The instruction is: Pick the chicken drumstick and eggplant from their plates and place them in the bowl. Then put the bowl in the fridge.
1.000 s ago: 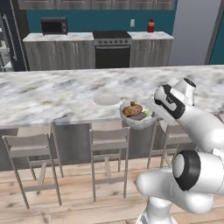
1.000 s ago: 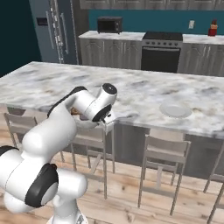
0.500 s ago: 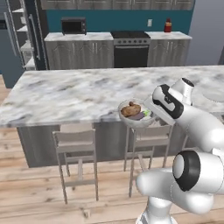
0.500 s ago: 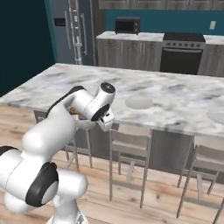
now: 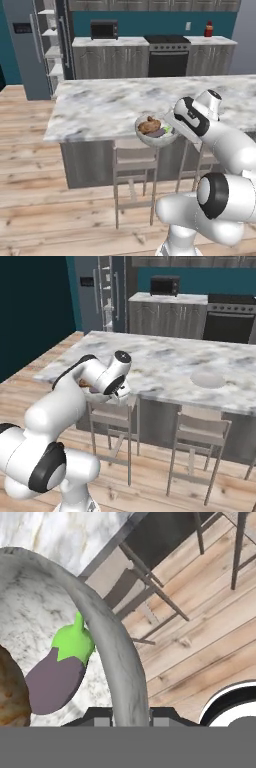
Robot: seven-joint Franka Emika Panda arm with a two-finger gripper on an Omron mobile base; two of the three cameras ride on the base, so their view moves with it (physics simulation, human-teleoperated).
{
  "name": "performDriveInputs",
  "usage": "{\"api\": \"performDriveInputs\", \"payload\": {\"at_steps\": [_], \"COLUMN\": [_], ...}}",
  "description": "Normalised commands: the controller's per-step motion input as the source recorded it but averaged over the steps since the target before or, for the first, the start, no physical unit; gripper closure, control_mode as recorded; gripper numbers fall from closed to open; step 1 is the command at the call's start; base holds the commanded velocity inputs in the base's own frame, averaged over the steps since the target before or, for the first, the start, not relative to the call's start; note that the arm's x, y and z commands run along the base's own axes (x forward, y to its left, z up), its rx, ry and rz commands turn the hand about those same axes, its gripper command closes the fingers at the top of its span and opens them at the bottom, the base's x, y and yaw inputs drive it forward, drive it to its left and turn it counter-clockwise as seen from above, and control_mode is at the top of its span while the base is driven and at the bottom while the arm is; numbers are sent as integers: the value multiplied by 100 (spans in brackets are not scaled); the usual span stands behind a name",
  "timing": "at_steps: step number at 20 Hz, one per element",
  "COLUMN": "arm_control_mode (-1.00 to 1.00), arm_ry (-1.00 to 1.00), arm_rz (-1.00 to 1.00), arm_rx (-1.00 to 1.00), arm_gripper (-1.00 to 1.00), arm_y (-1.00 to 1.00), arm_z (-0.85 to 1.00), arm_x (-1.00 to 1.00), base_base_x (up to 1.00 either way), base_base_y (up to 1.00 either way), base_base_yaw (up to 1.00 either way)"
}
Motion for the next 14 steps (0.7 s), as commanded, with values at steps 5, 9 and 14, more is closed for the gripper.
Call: {"api": "performDriveInputs", "payload": {"at_steps": [5,9,14], "arm_control_mode": [100,100,100], "arm_ry": [0,0,0], "arm_rz": [0,0,0], "arm_rx": [0,0,0], "arm_gripper": [100,100,100], "arm_y": [0,0,0], "arm_z": [0,0,0], "arm_x": [0,0,0], "base_base_x": [28,36,44], "base_base_y": [94,94,94], "base_base_yaw": [0,0,0]}}
